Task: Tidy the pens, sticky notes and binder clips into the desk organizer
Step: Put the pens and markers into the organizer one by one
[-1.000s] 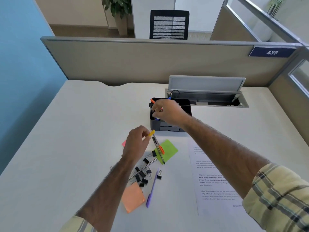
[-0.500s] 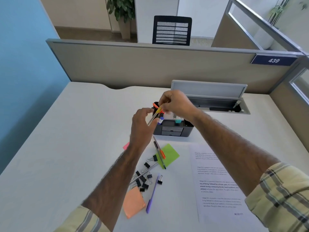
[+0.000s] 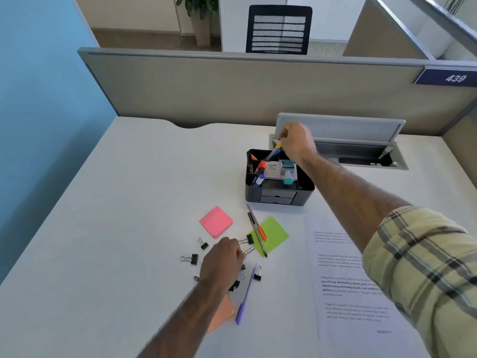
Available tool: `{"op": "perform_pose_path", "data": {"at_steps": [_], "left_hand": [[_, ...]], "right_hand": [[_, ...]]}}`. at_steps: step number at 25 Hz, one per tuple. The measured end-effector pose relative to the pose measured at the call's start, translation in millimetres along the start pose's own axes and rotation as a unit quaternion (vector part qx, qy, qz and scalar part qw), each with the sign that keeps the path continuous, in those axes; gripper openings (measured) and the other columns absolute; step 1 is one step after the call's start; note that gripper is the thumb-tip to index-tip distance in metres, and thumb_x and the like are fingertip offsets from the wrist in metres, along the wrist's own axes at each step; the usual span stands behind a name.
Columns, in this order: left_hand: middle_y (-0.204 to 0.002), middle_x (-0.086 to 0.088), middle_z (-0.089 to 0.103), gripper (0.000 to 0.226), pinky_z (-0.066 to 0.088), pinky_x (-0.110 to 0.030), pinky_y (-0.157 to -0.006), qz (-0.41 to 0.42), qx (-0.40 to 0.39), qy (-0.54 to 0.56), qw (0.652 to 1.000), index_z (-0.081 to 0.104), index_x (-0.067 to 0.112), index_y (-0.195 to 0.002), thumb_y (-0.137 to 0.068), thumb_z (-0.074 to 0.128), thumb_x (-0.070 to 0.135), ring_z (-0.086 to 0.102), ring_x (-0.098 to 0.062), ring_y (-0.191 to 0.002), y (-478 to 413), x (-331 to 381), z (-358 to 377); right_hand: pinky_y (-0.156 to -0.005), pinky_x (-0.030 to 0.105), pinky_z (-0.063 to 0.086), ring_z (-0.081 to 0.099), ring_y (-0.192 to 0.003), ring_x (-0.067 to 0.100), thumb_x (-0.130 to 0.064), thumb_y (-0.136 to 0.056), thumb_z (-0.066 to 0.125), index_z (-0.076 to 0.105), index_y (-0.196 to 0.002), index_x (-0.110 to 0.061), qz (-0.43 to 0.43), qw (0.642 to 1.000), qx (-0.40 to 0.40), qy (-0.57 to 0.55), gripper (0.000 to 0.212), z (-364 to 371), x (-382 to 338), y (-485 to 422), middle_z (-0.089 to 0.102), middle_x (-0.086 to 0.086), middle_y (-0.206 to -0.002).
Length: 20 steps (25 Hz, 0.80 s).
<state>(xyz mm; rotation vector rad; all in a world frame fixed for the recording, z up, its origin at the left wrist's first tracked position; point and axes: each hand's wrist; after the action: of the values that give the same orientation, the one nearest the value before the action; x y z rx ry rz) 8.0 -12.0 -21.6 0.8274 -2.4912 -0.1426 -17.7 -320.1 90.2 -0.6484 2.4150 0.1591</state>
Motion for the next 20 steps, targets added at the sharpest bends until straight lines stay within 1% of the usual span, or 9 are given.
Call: {"op": "perform_pose_path", "data": {"at_steps": [1, 3, 7, 10, 12, 16, 18, 20], "left_hand": [[-0.102, 0.002, 0.061, 0.013, 0.051, -0.034, -0.075, -0.003, -0.021, -0.012, 1.0, 0.061, 0.019, -0.092, -0.096, 0.054, 0.029, 0.06, -0.019, -0.092, 2.9, -0.7, 3.6], [-0.103, 0.001, 0.062, 0.011, 0.05, -0.033, -0.075, -0.008, -0.053, -0.049, 0.997, 0.062, 0.019, -0.093, -0.091, 0.056, 0.029, 0.062, -0.021, -0.093, 9.0, 1.1, 11.4], [-0.105, -0.004, 0.061, 0.029, 0.043, -0.032, -0.071, 0.0, -0.072, -0.114, 0.991, 0.063, 0.016, -0.098, -0.086, 0.063, 0.043, 0.064, -0.027, -0.095, 19.4, 11.5, 28.8], [-0.114, -0.005, 0.06, 0.029, 0.048, -0.034, -0.079, 0.025, -0.064, -0.143, 0.987, 0.063, 0.016, -0.105, -0.09, 0.061, 0.041, 0.063, -0.027, -0.102, 21.8, 16.9, 39.7], [-0.117, -0.006, 0.058, 0.029, 0.05, -0.035, -0.08, 0.031, -0.049, -0.161, 0.985, 0.062, 0.017, -0.11, -0.096, 0.054, 0.041, 0.062, -0.026, -0.106, 22.5, 19.7, 44.7], [-0.118, -0.004, 0.055, 0.034, 0.048, -0.035, -0.073, 0.043, 0.005, -0.2, 0.979, 0.057, 0.019, -0.115, -0.107, 0.031, 0.041, 0.062, -0.023, -0.102, 22.2, 25.8, 49.8], [-0.117, -0.004, 0.054, 0.033, 0.043, -0.033, -0.068, 0.051, 0.016, -0.201, 0.978, 0.054, 0.021, -0.116, -0.108, 0.028, 0.04, 0.063, -0.023, -0.099, 19.8, 25.7, 51.8], [-0.115, -0.004, 0.054, 0.031, 0.04, -0.033, -0.065, 0.05, 0.021, -0.198, 0.979, 0.052, 0.022, -0.116, -0.108, 0.029, 0.041, 0.064, -0.023, -0.096, 16.1, 23.9, 52.8]], "right_hand": [[-0.065, 0.019, 0.048, 0.061, -0.089, 0.015, 0.011, -0.091, 0.047, 0.064, -0.089, -0.016, -0.004, 1.0, -0.01, 0.002, 0.032, 3.2, 1.7, 1.9, 0.064, -0.001, -0.096], [-0.059, 0.015, 0.04, 0.06, -0.086, 0.014, 0.008, -0.091, 0.047, 0.065, -0.089, -0.019, -0.004, 1.0, -0.001, -0.003, 0.033, 4.2, 3.6, 6.5, 0.064, -0.002, -0.093], [-0.06, 0.014, 0.041, 0.059, -0.077, 0.006, 0.0, -0.092, 0.047, 0.068, -0.089, -0.02, -0.028, 0.999, 0.036, -0.028, 0.029, -3.6, 5.2, 20.7, 0.063, -0.007, -0.086], [-0.062, 0.012, 0.041, 0.059, -0.077, 0.002, -0.003, -0.094, 0.051, 0.07, -0.09, -0.017, -0.042, 0.997, 0.054, -0.044, 0.023, -13.2, 7.5, 32.3, 0.065, -0.008, -0.087], [-0.064, 0.014, 0.043, 0.06, -0.079, 0.003, -0.005, -0.094, 0.053, 0.071, -0.091, -0.014, -0.05, 0.996, 0.059, -0.055, 0.02, -18.1, 9.6, 39.3, 0.066, -0.008, -0.089], [-0.07, 0.018, 0.048, 0.061, -0.08, 0.002, -0.009, -0.096, 0.056, 0.071, -0.095, -0.016, -0.061, 0.994, 0.055, -0.068, 0.016, -20.0, 14.9, 56.3, 0.067, -0.009, -0.089], [-0.071, 0.019, 0.051, 0.063, -0.081, 0.004, -0.01, -0.096, 0.057, 0.071, -0.095, -0.017, -0.064, 0.994, 0.045, -0.073, 0.015, -17.2, 17.1, 66.1, 0.067, -0.009, -0.088], [-0.072, 0.021, 0.053, 0.064, -0.082, 0.007, -0.011, -0.097, 0.057, 0.071, -0.095, -0.016, -0.07, 0.995, 0.034, -0.07, 0.015, -15.3, 18.0, 75.8, 0.068, -0.007, -0.088]]}}
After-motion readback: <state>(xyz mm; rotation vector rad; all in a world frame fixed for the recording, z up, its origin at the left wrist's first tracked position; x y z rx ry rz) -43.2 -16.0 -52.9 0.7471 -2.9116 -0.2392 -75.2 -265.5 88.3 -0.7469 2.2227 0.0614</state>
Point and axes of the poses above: each hand's wrist, its own y-axis away from the middle knuckle, its own z-axis out of the palm, x = y × z
